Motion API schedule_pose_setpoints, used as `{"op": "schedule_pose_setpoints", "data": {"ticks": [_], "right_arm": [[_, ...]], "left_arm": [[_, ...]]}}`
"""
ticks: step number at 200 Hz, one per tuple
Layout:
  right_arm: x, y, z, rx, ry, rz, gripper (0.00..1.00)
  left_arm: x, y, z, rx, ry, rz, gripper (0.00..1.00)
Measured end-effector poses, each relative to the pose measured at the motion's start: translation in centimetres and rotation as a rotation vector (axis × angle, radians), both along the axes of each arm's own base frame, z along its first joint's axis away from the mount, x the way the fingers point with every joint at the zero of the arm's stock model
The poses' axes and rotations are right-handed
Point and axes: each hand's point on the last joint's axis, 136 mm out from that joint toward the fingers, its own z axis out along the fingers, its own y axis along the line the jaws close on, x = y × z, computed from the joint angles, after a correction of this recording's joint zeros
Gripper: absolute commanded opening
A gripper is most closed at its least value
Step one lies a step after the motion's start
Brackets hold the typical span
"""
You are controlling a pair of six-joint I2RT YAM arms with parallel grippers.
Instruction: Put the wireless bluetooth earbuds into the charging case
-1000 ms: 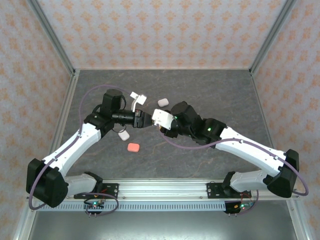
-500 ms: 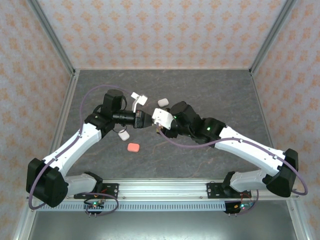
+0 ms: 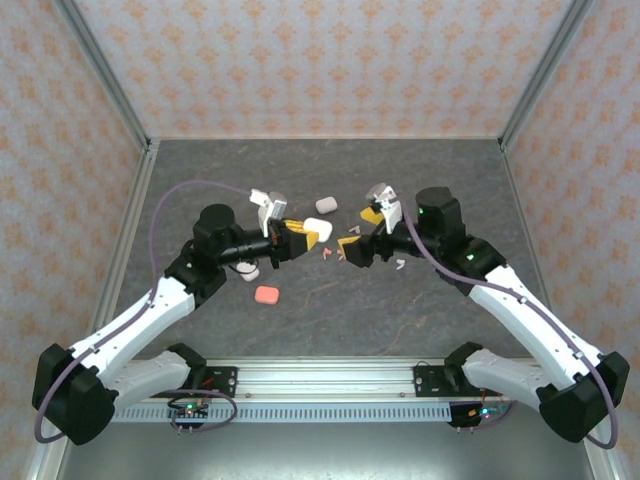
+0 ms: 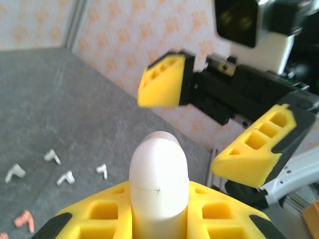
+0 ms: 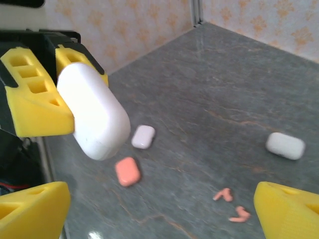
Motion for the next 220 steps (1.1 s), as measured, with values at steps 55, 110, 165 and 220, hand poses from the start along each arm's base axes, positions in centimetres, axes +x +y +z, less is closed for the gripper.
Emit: {"op": "schedule_pose_setpoints", "data": {"ticks": [55,110,165,220], "right_arm": [[-0.4,1.5,2.3,0.213,0.088,0.038,0.91],[0.3,1.9,2.8,0.245,0.088,0.026,0.86],[1.3,2.5,2.0,0.226,0.112,0.013,0.83],[1.6,2.7,2.7,0.230,0.099,0.013,0.81]], "left_arm": [[-0.4,-0.3,2.3,-0.028,-0.158,0.014,0.00],[-0.3,-0.3,2.7,-0.028,-0.196,0.021,0.00],[-0.1,-0.2,2.7,-0.020,-0.213,0.032,0.00],[-0.1,-0.2,2.6,0.001,-0.242,0.030,0.00]]}}
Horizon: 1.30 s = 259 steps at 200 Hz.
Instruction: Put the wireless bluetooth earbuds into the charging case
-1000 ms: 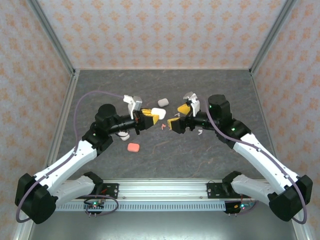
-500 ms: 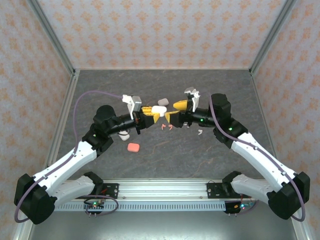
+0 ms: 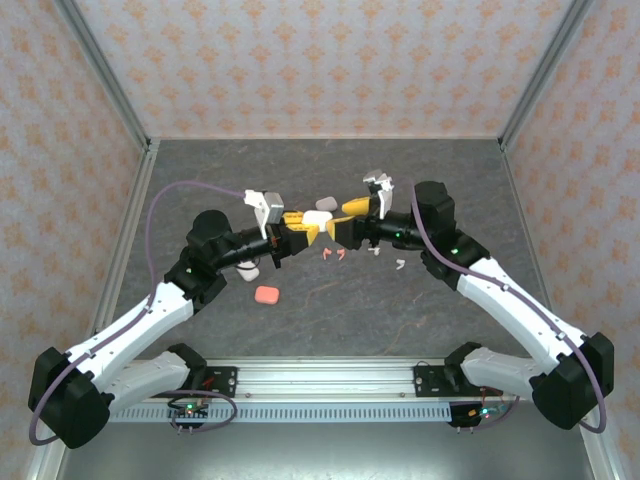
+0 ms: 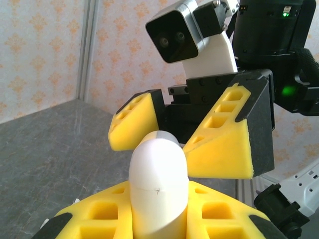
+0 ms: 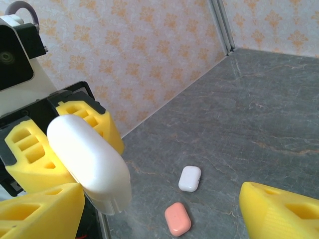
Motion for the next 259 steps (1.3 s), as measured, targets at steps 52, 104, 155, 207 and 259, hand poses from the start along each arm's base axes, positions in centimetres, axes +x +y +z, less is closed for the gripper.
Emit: {"op": "schedule_pose_setpoints", "data": {"ticks": [52,104,155,207,259], "right_arm": [[1.2,0.1,1.2,-0.005,-0.033,-0.031,0.81],[1.7,0.1,1.1,-0.030,-0.032,-0.045,0.80],[1.0,-1.3,1.5,-0.045,-0.019,-0.081,0.80],[2.0,-4.5,-0.1,-0.116,0.073,-0.235,0.72],[5.2,-6.0,-8.5,-0.316,0.300,-0.389,0.62]], "left_arm": [[-0.3,-0.2,-0.7,0.034,-0.014,-0.016,0.00],[-0.5,-0.3,-0.6,0.045,-0.038,-0.024,0.00],[-0.6,0.0,-1.8,0.071,-0.055,-0.013,0.00],[-1.5,1.0,-3.1,0.094,-0.092,0.012,0.00],[-2.8,1.9,-1.9,0.092,-0.185,0.020,0.00]]}}
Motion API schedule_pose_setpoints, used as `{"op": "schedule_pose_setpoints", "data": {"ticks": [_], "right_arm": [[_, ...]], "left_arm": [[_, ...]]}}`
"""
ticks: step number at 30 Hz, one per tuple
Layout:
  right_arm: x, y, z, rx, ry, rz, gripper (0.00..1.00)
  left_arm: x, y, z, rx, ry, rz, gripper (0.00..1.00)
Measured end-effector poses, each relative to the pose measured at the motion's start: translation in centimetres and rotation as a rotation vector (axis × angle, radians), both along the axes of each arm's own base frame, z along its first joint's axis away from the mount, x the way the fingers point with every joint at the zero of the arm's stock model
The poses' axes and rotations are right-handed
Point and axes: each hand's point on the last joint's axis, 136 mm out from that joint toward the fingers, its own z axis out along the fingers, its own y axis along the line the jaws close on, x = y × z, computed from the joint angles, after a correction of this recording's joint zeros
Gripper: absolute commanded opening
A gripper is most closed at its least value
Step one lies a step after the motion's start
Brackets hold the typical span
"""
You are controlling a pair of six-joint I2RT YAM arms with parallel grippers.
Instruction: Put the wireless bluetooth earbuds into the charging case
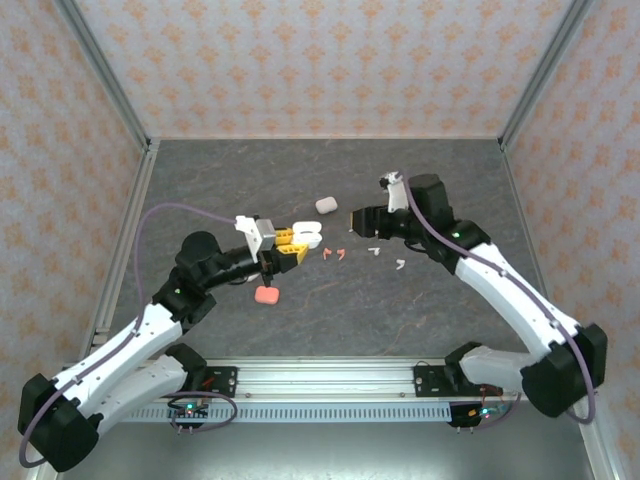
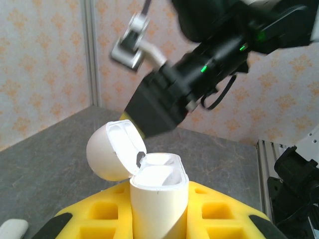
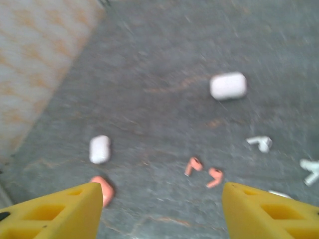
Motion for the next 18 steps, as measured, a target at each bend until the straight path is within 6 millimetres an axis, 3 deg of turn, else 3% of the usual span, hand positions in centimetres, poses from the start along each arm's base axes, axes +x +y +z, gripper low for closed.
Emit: {"op": "schedule_pose_setpoints", "data": {"ticks": [7,12,18], "right_arm": [[3.9,-0.6,-9.6,-0.162,0.217,-0.122,0.57],[7.7,-1.5,-13.4,-0.162,0.292,-0.229,0.55],[11.3,-1.4,-15.8,-0.164,0.330,-0.274,0.53]], "left_arm": [[-0.6,0.2,0.2,0.006,-0.046,0.006,0.00],[-0.7,0.5,0.3,0.004,-0.054,0.018,0.00],[-0.5,0.6,0.2,0.005,-0.052,0.031,0.00]]}}
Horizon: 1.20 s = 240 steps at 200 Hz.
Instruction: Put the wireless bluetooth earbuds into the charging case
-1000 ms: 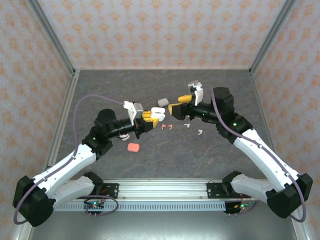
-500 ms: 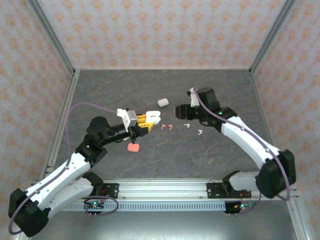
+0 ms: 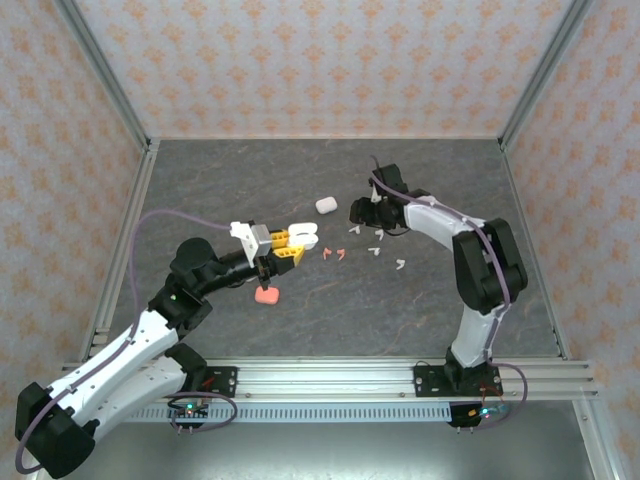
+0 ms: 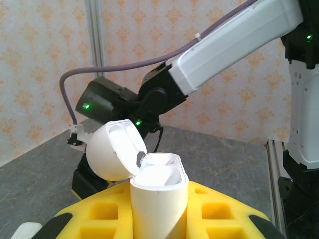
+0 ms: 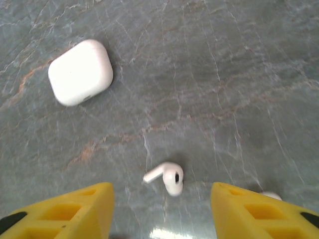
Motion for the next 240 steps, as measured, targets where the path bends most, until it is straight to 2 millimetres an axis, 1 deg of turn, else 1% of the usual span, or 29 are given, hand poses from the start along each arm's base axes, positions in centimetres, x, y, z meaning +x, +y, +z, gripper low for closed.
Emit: {"op": "schedule_pose_setpoints", "data": {"ticks": [29,51,89,105,173,205,240], "right_arm": [[0.5,0.3,-1.6,-0.008,0.031,-0.005,0.50],[0.4,0.3,-3.0,-0.018,0.062,-0.008,0.46],[0.1,0.4,-4.8,-0.020,0.106,-0.005,0.36],[0.1,0.5,-4.8,-0.014,0.107,-0.004,0.33],[0.1,1.1,-5.1,-0.007,0.118,0.015,0.26],[-0.1,1.5,-5.1,-0.009,0.116,0.027,0.21],[-0.4,2.3,-5.0,-0.009,0.105,0.051,0.20]], "left_arm": [[-0.1,-0.1,0.0,0.000,0.000,-0.006,0.00],[-0.1,-0.1,-0.2,0.002,0.004,-0.005,0.00],[0.0,-0.2,-0.4,0.005,0.009,-0.004,0.00],[0.0,-0.2,-0.4,0.006,0.011,-0.002,0.00],[0.2,-0.3,-0.9,0.015,0.026,-0.002,0.00],[0.3,-0.3,-1.1,0.019,0.032,0.003,0.00],[0.5,-0.2,-1.1,0.020,0.033,0.017,0.00]]}}
